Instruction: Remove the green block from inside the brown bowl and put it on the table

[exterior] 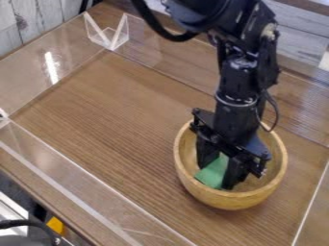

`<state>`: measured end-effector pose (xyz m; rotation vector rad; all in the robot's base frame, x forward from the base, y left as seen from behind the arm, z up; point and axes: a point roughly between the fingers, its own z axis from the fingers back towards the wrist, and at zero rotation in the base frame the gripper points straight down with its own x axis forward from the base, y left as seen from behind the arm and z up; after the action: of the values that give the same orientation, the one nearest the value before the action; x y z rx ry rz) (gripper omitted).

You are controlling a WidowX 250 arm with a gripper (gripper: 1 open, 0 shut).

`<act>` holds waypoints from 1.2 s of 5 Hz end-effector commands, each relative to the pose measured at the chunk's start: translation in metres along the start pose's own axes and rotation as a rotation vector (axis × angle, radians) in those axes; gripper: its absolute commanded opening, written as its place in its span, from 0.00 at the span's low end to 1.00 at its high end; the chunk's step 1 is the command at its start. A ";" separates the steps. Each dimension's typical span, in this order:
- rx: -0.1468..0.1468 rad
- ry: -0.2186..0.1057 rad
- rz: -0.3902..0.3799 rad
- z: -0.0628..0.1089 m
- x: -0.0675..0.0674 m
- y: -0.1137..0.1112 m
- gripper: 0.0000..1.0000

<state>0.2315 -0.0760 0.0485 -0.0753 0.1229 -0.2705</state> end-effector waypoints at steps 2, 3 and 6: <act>-0.010 -0.061 0.016 0.021 0.003 0.002 0.00; -0.013 -0.064 0.021 0.023 0.003 0.002 0.00; -0.016 -0.073 0.033 0.030 0.001 0.003 0.00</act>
<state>0.2285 -0.0711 0.0621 -0.0889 0.1184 -0.2417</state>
